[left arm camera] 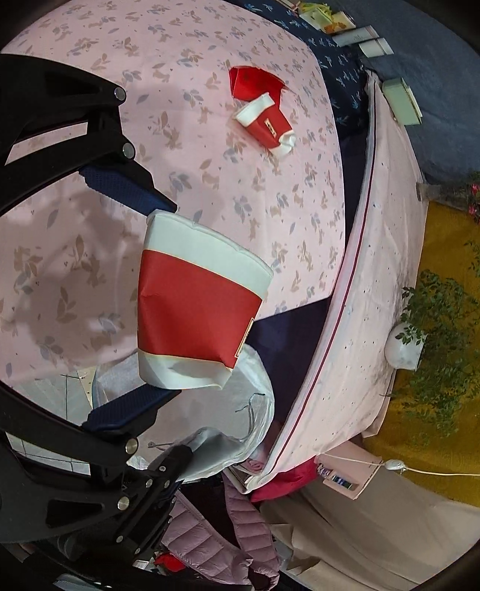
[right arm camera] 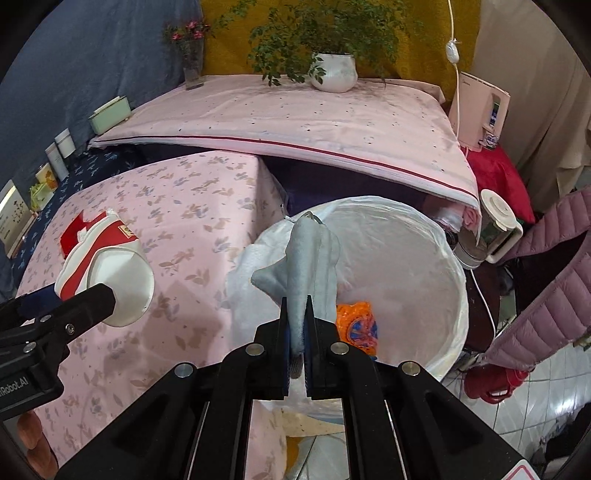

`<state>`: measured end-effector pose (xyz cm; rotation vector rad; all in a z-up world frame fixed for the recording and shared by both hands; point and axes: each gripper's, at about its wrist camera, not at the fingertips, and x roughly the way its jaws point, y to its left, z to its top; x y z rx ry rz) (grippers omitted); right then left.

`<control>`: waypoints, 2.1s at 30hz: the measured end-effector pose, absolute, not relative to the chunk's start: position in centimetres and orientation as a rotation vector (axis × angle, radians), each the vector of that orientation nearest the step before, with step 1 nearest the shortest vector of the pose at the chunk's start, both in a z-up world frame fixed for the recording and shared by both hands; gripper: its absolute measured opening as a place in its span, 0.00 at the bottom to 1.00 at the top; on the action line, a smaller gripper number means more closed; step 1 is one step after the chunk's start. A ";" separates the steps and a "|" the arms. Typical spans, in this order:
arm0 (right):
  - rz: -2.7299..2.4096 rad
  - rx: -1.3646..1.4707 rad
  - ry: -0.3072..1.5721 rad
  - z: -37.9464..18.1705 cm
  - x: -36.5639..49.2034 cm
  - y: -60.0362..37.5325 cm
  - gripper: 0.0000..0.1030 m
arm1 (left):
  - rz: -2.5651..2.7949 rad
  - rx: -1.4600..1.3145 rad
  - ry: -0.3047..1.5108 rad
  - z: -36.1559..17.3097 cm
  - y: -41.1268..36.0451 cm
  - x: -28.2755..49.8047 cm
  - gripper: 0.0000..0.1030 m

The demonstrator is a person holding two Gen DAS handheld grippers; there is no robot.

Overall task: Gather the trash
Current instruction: 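Carry the pouch and paper cup over the bin and open both grippers, then move both grippers back to the red envelope and remaining paper cup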

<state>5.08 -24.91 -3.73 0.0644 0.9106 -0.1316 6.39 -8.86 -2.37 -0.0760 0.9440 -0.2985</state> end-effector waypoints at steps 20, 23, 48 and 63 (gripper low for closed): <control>-0.182 0.126 0.899 -4.2 4.3 -31.6 0.05 | -0.408 -0.052 0.984 -3.6 -17.7 7.5 0.83; -0.188 0.130 0.898 -4.3 4.5 -31.9 0.05 | -0.428 -0.054 0.987 -3.7 -18.2 7.8 0.82; -0.165 0.097 0.870 -3.5 5.8 -29.2 0.34 | -0.287 -0.087 0.963 -3.5 -13.0 9.0 0.82; -0.091 0.057 0.868 -2.9 6.8 -23.8 0.43 | -0.206 -0.122 0.948 -3.6 -7.7 9.2 0.82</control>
